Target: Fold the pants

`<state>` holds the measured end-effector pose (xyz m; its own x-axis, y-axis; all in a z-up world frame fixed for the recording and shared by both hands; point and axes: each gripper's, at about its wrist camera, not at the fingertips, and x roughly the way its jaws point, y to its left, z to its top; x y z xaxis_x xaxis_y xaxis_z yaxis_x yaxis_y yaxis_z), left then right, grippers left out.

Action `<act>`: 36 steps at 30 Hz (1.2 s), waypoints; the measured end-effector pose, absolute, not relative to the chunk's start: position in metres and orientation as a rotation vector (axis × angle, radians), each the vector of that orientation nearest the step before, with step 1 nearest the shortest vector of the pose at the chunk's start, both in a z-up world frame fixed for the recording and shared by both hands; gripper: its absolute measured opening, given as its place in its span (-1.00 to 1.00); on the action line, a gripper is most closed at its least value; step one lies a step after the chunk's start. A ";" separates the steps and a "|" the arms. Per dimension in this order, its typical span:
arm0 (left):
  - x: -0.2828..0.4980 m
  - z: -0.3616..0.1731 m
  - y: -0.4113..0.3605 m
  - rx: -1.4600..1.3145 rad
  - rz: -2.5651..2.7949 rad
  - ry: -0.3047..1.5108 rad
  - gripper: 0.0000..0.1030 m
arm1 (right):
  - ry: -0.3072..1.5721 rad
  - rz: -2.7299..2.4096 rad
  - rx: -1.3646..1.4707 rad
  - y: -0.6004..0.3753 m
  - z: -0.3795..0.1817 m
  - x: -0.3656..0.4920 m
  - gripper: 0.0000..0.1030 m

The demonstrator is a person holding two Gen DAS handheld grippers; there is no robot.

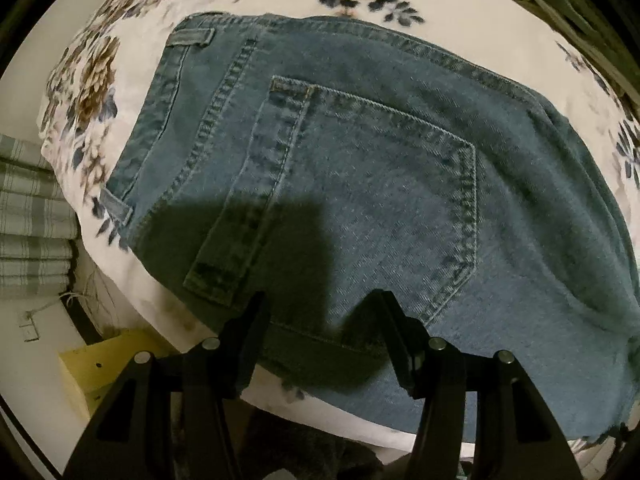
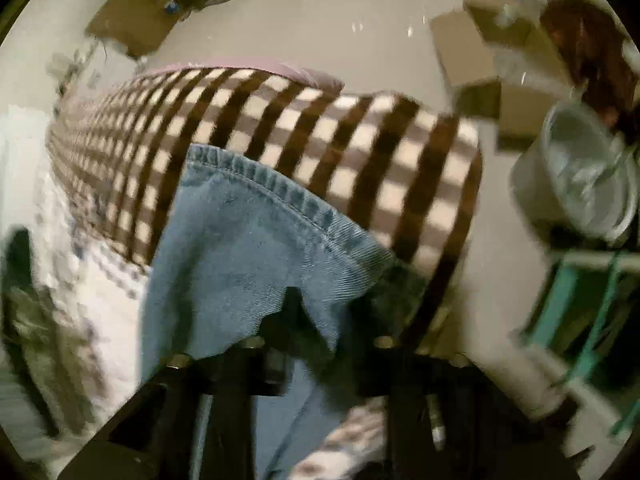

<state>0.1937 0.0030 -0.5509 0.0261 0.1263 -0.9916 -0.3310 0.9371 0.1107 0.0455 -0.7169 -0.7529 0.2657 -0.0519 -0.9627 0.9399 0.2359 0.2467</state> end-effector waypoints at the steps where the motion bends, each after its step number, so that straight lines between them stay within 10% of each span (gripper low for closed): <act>1: 0.195 -0.550 0.004 -0.168 0.352 1.506 0.03 | 1.062 -0.904 1.059 -0.715 -0.748 0.046 -0.81; 10: 0.197 -0.546 0.015 -0.182 0.332 1.529 0.03 | 1.231 -0.903 1.096 -0.729 -0.760 0.044 -0.84; 12: 0.197 -0.535 0.012 -0.179 0.312 1.519 0.03 | 1.265 -0.935 1.135 -0.734 -0.769 0.035 -0.32; 21: 0.234 -0.501 -0.059 -0.036 0.090 1.461 0.03 | 1.254 -0.580 0.950 -0.627 -0.690 0.111 0.06; 29: 0.287 -0.538 -0.115 0.100 -0.015 1.487 0.03 | 1.666 -0.063 0.816 -0.484 -0.766 0.250 0.00; 36: 0.314 -0.549 -0.111 0.079 -0.009 1.488 0.12 | 1.493 -0.241 0.993 -0.511 -0.779 0.265 -0.10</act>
<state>0.3142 -0.1109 -0.5491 0.0828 0.0429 -0.9956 0.0551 0.9973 0.0476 0.2646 -0.5115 -0.7790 0.1367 0.4303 -0.8923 0.6896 0.6054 0.3976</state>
